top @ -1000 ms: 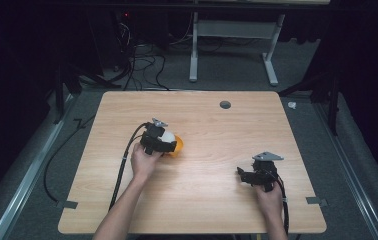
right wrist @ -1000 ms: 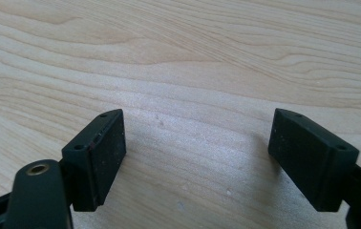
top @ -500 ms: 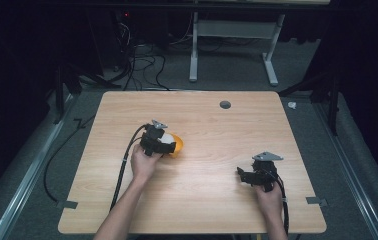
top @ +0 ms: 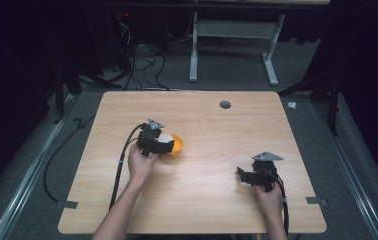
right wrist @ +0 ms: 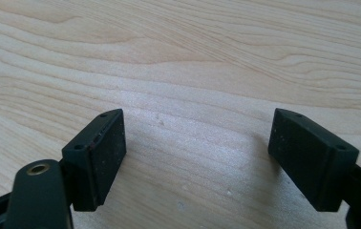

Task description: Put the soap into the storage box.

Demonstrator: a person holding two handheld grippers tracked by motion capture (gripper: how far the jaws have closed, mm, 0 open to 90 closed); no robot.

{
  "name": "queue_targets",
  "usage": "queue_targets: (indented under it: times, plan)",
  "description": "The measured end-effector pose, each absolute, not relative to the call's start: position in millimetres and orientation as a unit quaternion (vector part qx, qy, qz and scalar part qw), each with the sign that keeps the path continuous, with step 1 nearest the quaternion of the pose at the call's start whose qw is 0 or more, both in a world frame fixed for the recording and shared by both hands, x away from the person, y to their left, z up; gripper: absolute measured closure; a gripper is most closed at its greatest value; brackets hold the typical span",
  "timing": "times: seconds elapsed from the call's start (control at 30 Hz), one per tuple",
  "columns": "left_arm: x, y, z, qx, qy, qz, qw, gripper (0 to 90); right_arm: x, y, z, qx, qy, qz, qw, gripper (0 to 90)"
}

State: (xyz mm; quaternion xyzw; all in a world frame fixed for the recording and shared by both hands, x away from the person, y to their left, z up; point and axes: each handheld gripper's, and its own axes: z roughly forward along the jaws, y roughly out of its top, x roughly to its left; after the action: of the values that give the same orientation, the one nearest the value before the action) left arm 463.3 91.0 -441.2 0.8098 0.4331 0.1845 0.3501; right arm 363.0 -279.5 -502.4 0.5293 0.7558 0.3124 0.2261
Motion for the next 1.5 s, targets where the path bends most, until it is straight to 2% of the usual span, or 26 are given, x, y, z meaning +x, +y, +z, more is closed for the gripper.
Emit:
queue_targets:
  times: [1.5]
  plan:
    - [426.1, 149.9, -403.3, 0.777, 0.438, 0.208, 0.402, 23.3, 363.1, -279.1, -502.7, 0.528, 0.756, 0.312, 0.229, 21.1]
